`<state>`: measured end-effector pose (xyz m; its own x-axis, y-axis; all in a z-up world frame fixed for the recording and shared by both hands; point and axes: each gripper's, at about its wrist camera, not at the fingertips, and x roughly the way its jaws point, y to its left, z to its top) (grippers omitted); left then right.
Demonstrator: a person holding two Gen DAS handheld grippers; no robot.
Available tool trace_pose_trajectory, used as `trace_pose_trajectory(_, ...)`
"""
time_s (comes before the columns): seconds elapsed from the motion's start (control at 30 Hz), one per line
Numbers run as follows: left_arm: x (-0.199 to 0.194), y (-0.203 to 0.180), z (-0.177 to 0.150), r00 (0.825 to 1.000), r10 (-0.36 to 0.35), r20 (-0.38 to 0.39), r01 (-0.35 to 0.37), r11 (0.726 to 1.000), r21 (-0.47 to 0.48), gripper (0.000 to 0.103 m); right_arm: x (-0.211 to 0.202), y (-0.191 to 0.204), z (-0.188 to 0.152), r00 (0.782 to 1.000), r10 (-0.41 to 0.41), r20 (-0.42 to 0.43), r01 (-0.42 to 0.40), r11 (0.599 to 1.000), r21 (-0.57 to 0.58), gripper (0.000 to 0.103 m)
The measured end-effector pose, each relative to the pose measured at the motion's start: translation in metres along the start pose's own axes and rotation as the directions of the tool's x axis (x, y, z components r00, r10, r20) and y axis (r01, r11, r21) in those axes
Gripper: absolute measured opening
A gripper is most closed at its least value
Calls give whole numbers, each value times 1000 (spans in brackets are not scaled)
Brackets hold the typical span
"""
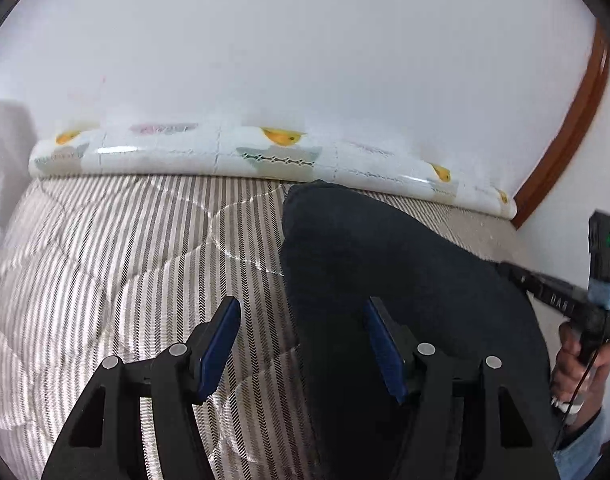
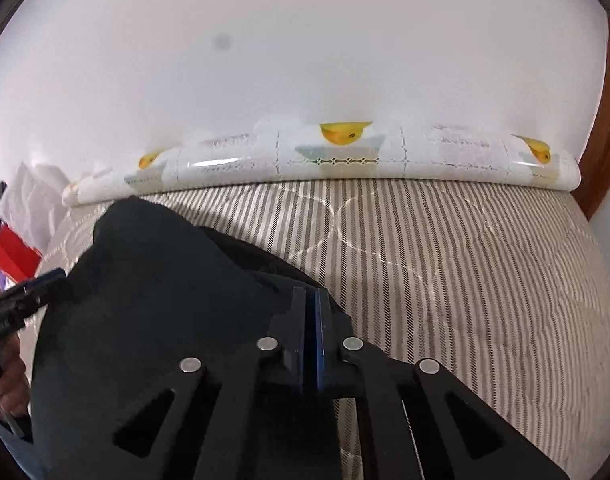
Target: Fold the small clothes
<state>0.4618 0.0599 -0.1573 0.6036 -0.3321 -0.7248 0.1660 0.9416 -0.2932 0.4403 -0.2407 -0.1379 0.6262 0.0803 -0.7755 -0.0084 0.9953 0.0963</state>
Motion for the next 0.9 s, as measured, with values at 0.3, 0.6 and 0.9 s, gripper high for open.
trace_pose_trajectory(0.3, 27, 9, -1, 990, -130, -46, 125, 987, -98, 41, 0, -16, -3, 995, 89, -39, -88, 995, 38, 24)
trace_pose_trajectory(0.6, 20, 12, -4, 993, -105, 53, 110, 988, -110, 17, -3, -20, -4, 990, 141, -26, -139, 989, 57, 24)
trace_pose_trajectory(0.9, 10, 15, -3, 995, -42, 93, 53, 991, -121, 13, 6, -18, -6, 983, 184, -23, -181, 979, 98, 52)
